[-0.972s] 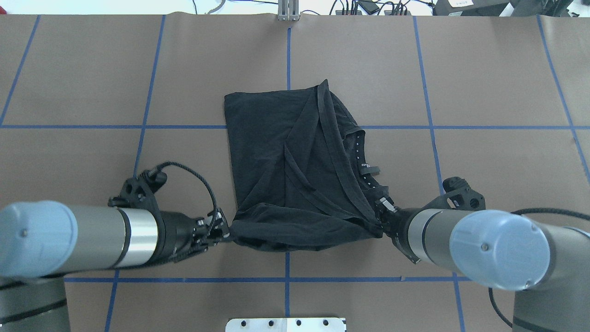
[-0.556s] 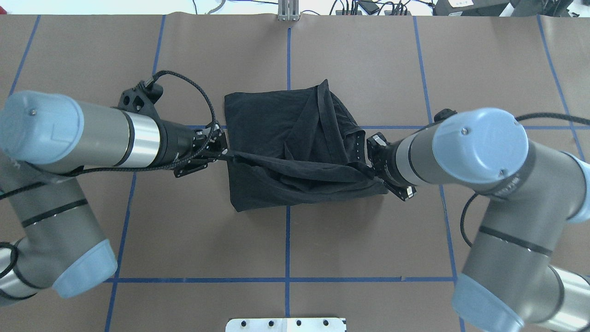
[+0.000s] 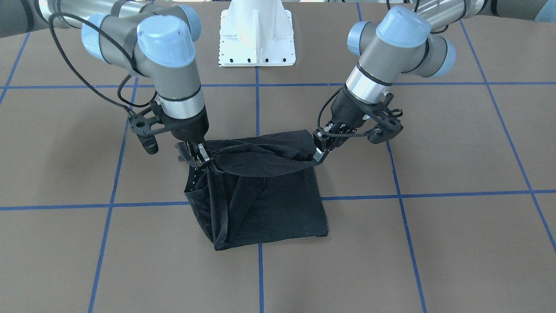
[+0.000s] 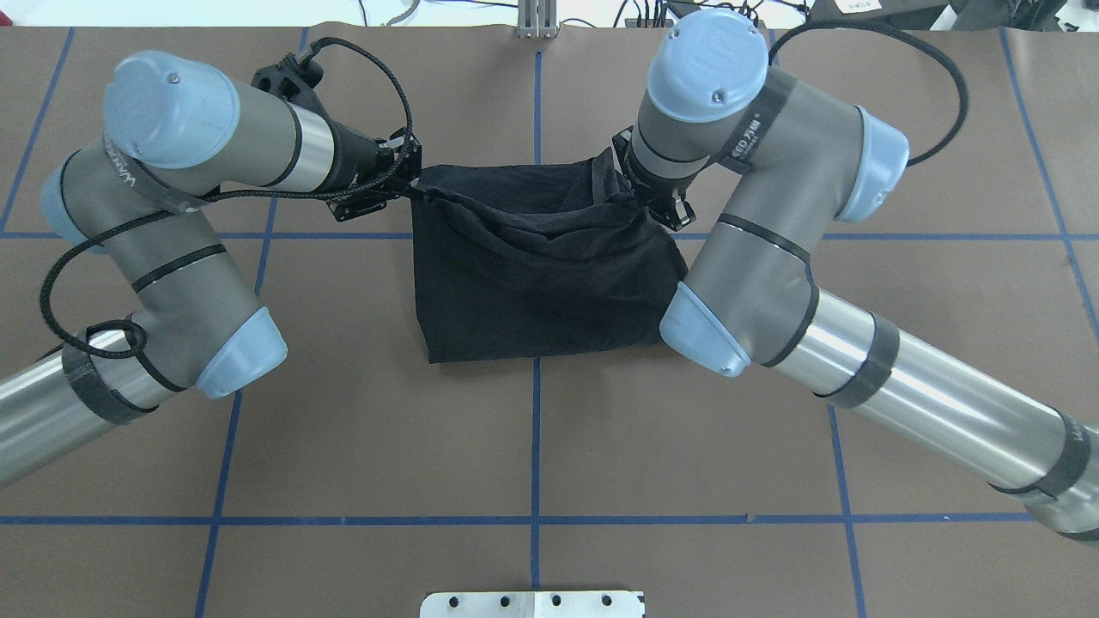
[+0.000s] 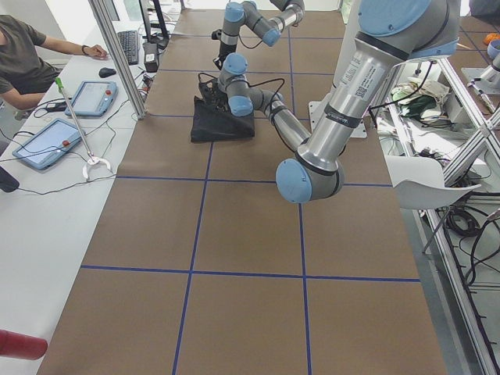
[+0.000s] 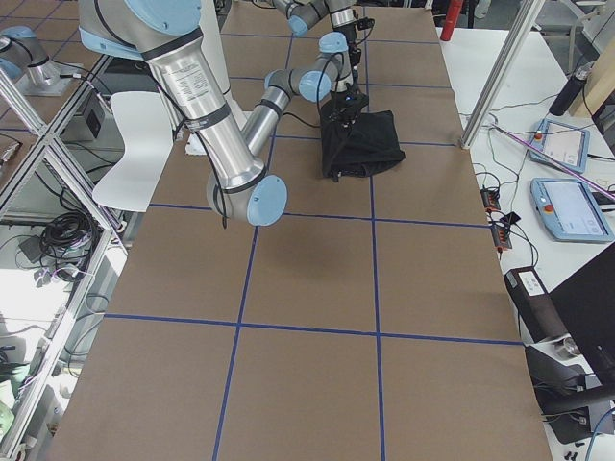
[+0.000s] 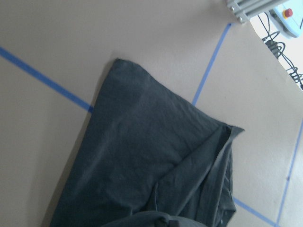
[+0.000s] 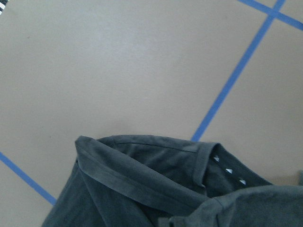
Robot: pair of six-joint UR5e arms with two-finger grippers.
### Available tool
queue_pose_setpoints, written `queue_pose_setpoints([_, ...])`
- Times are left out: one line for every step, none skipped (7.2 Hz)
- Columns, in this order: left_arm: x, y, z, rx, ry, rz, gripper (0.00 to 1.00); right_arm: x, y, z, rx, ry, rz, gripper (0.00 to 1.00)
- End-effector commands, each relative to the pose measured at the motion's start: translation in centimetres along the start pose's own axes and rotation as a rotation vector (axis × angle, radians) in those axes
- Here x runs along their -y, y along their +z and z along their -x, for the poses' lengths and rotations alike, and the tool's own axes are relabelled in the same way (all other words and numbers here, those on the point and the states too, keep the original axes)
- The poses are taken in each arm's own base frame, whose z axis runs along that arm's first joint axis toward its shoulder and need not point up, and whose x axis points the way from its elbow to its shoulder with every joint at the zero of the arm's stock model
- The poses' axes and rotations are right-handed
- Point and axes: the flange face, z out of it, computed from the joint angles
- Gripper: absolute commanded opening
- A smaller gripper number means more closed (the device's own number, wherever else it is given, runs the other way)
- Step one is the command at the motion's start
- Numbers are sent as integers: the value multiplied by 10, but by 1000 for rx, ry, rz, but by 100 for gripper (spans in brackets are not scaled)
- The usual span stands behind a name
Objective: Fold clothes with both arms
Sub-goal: 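Lay the folded edge onto the far edge and open both grippers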
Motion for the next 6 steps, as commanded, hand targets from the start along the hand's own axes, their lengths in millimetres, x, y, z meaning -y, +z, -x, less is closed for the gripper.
queue_pose_setpoints([71, 63, 3, -20, 11, -59, 21, 41, 75, 79, -9, -86, -24, 43])
queue_pose_setpoints([118, 75, -23, -16, 0, -124, 47, 52, 93, 118, 0, -89, -31, 76])
queue_pose_setpoints([147, 75, -26, -4, 80, -156, 99, 57, 104, 137, 34, -133, -29, 100])
queue_pose_setpoints([152, 70, -29, -9, 91, -163, 100, 57, 84, 152, 63, -160, -27, 100])
queue_pose_setpoints([153, 69, -29, -12, 93, -161, 100, 61, 78, 156, 63, -155, -12, 100])
queue_pose_setpoints([156, 54, -38, -31, 100, -148, 100, 70, 72, 155, 60, -148, 28, 100])
